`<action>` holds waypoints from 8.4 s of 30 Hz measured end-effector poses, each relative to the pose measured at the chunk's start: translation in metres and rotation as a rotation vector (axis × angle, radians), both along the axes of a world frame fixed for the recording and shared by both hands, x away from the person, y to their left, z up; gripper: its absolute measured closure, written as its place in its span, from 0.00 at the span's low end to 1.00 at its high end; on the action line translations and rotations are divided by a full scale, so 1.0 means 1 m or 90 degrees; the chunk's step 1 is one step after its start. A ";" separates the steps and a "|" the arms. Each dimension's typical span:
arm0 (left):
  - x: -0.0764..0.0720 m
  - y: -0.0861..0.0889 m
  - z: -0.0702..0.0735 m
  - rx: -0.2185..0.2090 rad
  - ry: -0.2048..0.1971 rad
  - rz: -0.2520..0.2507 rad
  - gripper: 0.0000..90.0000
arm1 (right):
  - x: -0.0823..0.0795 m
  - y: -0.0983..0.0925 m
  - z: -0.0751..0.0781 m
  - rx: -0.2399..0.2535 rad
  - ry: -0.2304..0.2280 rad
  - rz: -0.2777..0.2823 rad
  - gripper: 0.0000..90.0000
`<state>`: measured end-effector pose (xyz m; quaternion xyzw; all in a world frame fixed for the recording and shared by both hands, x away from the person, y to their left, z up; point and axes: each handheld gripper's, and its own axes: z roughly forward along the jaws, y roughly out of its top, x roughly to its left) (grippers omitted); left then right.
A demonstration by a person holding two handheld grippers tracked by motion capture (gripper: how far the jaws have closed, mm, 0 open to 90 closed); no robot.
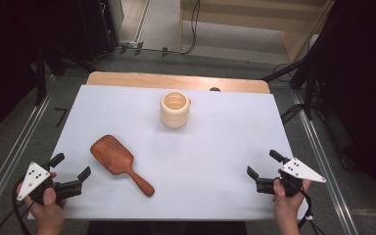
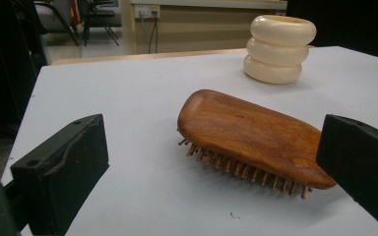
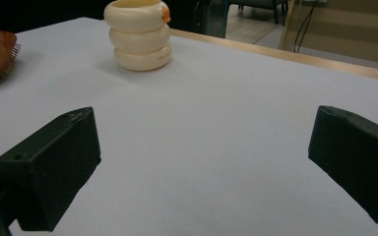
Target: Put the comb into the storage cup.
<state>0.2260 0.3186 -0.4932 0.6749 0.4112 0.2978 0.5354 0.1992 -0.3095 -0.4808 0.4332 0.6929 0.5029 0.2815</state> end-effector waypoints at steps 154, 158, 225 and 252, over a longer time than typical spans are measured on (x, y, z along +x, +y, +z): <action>0.000 -0.004 -0.001 0.024 -0.003 -0.033 0.00 | 0.094 0.345 -0.002 -0.225 0.332 0.336 0.22; 0.000 -0.004 -0.001 0.026 -0.003 -0.033 0.00 | 0.093 0.348 -0.005 -0.233 0.332 0.324 0.28; 0.001 -0.008 -0.001 0.043 0.000 -0.023 0.00 | 0.075 0.267 -0.004 -0.029 0.136 0.312 0.77; 0.002 -0.014 0.002 0.077 0.010 -0.020 0.00 | 0.058 0.215 0.006 0.009 0.065 0.281 0.78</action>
